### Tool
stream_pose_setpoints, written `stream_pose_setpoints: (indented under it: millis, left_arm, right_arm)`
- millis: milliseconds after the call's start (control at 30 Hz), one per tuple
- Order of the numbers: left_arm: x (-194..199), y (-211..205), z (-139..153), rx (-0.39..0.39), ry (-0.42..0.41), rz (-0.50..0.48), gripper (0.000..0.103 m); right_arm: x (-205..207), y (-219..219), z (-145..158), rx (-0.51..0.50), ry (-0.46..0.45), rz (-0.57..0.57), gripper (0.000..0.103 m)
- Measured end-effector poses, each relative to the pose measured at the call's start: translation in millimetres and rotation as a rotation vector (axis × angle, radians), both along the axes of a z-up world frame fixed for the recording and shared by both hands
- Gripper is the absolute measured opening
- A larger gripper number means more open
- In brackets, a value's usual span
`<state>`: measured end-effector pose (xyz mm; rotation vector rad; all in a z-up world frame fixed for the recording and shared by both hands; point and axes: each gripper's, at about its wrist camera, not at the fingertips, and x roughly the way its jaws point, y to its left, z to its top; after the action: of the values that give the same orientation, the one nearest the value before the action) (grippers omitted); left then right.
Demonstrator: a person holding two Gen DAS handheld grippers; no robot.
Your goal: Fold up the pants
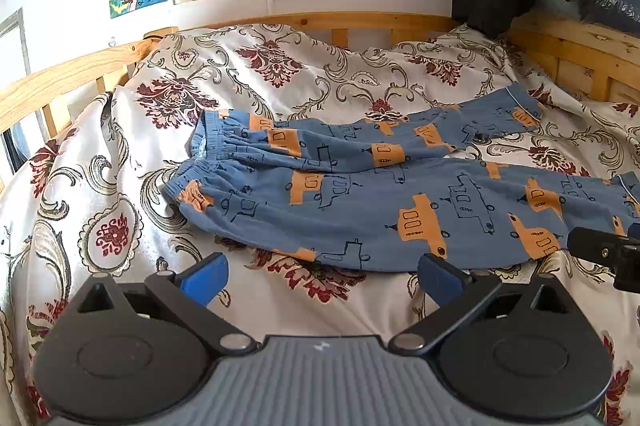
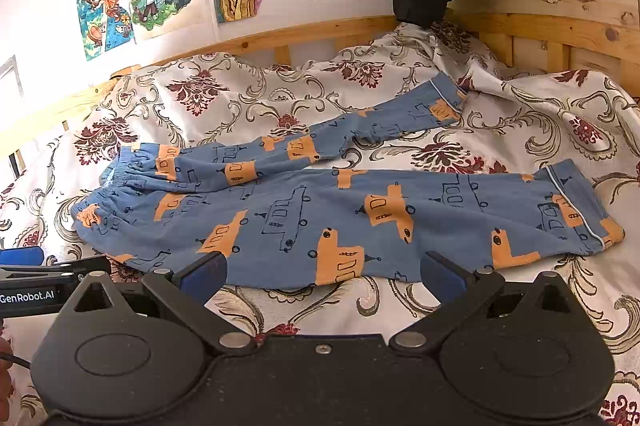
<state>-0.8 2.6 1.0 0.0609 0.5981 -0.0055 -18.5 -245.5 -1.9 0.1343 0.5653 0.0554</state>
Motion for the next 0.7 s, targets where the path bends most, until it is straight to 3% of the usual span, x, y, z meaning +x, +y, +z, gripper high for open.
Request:
stream_pose_setpoints:
  millis: [233, 467, 700]
  left_arm:
    - [-0.2, -0.5, -2.0, 0.0, 0.006, 0.003, 0.103]
    - [10.0, -2.7, -12.0, -0.017, 0.093, 0.003, 0.103]
    - [59.9, 4.0, 25.7, 0.054, 0.127, -0.036, 0.103]
  right_arm:
    - [-0.2, -0.2, 0.9, 0.002, 0.002, -0.001, 0.102]
    - [1.2, -2.6, 6.6, 0.002, -0.001, -0.001, 0.102]
    - [19.8, -21.3, 25.7, 0.004, -0.008, 0.052, 0.102]
